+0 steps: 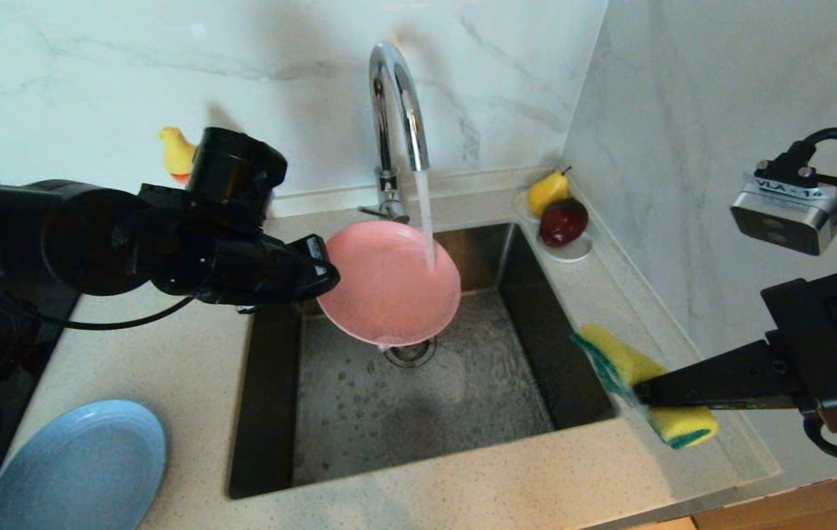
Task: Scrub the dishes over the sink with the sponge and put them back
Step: Wash the plate
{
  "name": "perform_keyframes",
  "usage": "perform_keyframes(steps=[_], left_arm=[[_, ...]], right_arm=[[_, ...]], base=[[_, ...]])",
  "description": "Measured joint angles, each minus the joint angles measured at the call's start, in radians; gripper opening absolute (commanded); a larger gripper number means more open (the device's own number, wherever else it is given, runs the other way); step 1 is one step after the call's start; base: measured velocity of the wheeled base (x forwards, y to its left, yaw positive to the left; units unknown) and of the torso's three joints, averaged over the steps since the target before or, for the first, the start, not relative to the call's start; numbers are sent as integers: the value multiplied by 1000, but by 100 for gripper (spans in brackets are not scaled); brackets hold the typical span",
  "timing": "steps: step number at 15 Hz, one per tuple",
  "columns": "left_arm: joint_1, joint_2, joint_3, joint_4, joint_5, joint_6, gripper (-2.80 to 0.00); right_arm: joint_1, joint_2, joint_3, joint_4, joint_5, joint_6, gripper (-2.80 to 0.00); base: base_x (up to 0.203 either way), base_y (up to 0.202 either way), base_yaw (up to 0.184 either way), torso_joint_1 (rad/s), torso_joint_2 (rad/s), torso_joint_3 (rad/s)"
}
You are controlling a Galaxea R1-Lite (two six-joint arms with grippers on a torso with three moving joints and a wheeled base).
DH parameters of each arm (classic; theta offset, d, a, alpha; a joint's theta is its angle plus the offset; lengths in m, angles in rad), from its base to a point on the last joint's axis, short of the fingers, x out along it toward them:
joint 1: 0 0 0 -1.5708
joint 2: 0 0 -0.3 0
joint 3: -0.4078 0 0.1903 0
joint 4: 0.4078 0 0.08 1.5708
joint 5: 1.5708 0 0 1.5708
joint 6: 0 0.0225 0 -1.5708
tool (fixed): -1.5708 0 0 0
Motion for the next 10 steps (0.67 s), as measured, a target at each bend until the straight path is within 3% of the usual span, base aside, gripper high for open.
perform_keyframes(steps=[6,10], left_arm=[[-56,95,-80,0,5,-26,-280],[-103,140,-104,0,44,-27,-280]], right_arm=[[-14,-3,4,0,-1,-4,-280],[-14,-3,4,-1,-1,-10,-280]], base=[[0,0,0,0,0,0],[0,0,0,0,0,0]])
